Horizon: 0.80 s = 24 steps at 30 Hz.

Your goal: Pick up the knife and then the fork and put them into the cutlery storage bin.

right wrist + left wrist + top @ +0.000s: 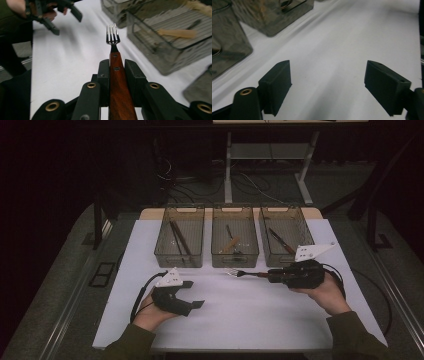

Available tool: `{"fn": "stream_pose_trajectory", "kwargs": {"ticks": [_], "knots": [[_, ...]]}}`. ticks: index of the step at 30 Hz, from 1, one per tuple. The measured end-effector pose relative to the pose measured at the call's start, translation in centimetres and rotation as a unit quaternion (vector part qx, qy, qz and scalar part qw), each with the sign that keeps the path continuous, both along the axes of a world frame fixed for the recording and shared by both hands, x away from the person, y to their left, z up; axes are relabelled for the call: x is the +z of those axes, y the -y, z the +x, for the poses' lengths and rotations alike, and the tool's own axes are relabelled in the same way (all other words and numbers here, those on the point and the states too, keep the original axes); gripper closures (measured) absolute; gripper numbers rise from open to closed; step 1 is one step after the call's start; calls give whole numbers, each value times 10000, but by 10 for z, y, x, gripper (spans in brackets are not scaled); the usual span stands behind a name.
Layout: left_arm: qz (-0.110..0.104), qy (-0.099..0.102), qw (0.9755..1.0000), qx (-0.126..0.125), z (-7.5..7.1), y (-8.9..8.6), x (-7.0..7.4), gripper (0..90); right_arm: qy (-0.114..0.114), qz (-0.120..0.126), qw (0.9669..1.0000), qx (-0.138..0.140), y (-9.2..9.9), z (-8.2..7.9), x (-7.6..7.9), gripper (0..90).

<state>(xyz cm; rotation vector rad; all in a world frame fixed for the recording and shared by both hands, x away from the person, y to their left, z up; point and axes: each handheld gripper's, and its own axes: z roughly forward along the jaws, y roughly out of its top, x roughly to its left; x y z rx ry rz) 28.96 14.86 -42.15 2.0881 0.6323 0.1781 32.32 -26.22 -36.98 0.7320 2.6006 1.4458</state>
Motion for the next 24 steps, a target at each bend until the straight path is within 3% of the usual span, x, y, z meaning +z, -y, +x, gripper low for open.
{"fn": "stream_pose_trajectory", "kwargs": {"ticks": [3, 11, 16, 24], "knots": [[34, 185, 9997, 126, -3, -3, -4, 166, 50, 49, 9999, -96, 4, 4, 3, 750], [97, 293, 9988, 379, -6, -8, -9, 76, 164, 238, 9986, -436, 20, 14, 16, 750], [67, 226, 9986, 467, -5, -9, -10, 0, 248, 262, 9971, -676, 28, 21, 25, 750], [28, 148, 9983, 567, -4, -8, -11, 0, 411, 274, 9910, -1241, 47, 35, 49, 750]]}}
